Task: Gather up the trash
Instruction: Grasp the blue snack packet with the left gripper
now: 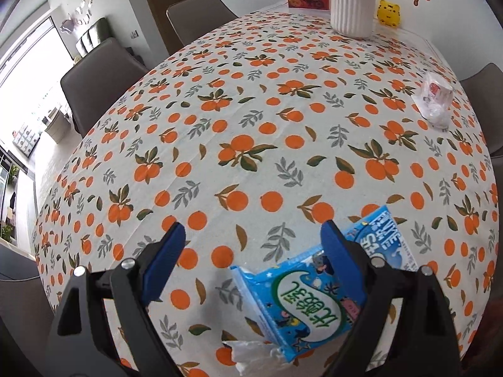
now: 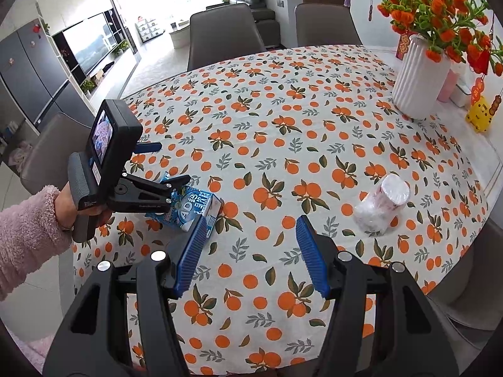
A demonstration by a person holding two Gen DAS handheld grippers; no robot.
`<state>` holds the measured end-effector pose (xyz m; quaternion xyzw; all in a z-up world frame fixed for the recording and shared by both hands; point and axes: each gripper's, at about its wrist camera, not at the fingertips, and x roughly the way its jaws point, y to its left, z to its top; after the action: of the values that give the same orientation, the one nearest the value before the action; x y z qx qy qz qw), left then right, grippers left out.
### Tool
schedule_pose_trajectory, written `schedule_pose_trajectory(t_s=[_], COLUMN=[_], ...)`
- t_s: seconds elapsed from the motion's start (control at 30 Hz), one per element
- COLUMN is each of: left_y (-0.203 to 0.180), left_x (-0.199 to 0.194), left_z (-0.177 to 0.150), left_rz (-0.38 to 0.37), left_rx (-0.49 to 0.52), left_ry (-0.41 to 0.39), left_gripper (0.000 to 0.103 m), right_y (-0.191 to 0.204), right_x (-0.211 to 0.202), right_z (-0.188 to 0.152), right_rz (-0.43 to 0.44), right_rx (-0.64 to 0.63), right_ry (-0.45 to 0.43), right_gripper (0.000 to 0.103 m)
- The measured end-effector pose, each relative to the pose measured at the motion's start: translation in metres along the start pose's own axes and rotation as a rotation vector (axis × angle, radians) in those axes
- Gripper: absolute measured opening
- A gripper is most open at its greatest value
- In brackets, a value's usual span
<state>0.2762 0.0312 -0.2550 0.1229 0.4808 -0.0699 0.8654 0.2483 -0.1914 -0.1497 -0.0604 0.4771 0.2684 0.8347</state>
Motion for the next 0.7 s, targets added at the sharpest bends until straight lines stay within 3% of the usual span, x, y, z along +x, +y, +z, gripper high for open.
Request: schedule_pose_trajectory(t_s=[0.3,0.7], left_y=[0.008,-0.008], left_x=[0.005,-0.022], left_z=[-0.007,-0.041], left_rz=[0.027,-0.007], left_rx=[0.006,-0.046], left_ry=[0.029,0.046], left_gripper=[0.088,0.088], right_y=[0.009,0.015], right_x=[0.006,0.004], right_z=[-0.004,-0.002], right_rz=[0.038,0.066], right_rx=[-0.022,-0.035], right_ry=[0.01,-0.006], right_gripper=[0.057,0.057])
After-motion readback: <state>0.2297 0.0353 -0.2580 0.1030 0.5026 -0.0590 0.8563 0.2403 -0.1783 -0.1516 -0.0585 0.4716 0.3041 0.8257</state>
